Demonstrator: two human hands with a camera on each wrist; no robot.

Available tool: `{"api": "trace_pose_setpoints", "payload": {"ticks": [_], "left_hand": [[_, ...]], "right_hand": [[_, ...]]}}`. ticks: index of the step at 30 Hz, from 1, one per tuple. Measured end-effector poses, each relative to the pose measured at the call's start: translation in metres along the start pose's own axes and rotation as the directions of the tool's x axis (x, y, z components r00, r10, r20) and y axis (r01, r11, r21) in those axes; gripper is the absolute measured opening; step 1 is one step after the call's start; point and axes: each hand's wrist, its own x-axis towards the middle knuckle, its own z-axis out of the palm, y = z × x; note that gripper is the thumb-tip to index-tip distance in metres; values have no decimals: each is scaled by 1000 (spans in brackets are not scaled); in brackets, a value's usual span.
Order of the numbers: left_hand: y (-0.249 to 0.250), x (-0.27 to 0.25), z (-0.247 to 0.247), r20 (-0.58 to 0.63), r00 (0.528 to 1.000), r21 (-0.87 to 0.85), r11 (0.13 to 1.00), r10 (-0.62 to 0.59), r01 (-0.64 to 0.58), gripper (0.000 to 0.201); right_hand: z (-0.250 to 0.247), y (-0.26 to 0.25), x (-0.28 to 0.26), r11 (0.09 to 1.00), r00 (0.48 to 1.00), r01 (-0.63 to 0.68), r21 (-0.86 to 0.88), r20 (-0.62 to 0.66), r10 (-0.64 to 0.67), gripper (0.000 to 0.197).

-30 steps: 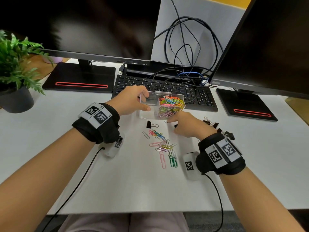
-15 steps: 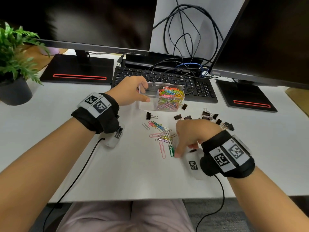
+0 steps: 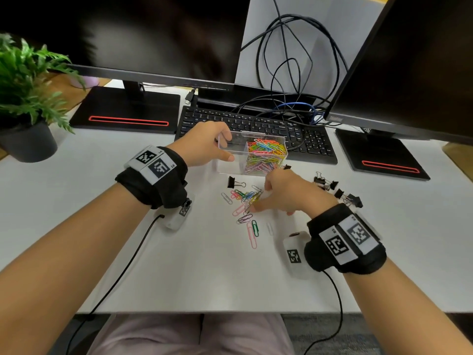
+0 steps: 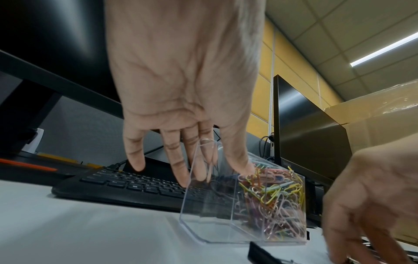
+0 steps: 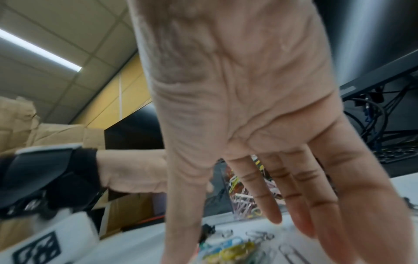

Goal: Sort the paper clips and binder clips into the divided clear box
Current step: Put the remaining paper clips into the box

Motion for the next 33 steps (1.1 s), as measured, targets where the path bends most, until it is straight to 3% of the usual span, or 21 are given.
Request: {"api": "trace_pose_setpoints", "payload": {"ticks": [4,7,16,25,30,33], "left_hand": [[-1,-1,0,-7,1000,-12,1000,-5,5,42],[-1,0,0,-6,1000,-16,1000,-10,10,43],[0,-1,0,0,1000,-17,1000,-17,17,43],[2,-1,-4,3,1000,22,1000,-1,1,46],[0,-1,-3,-8,1000,6,1000,2,-2,44],[-1,-1,-2,-3,1000,3,1000,-9,9,43]], "right_hand": [[9,-9,5,986,997,80,-147,8,-80,68],[12,-17,6,983,991,135,-123,15,-134,65],[17,-20,16,954,965,245,-173,-49,-256,15],[15,-14,13,953,955,256,-160,-109,-275,16],[16,-9,12,957,962,252,-141,-69,-263,12],[17,-12,12,958,962,257,-128,-56,-266,23]]}}
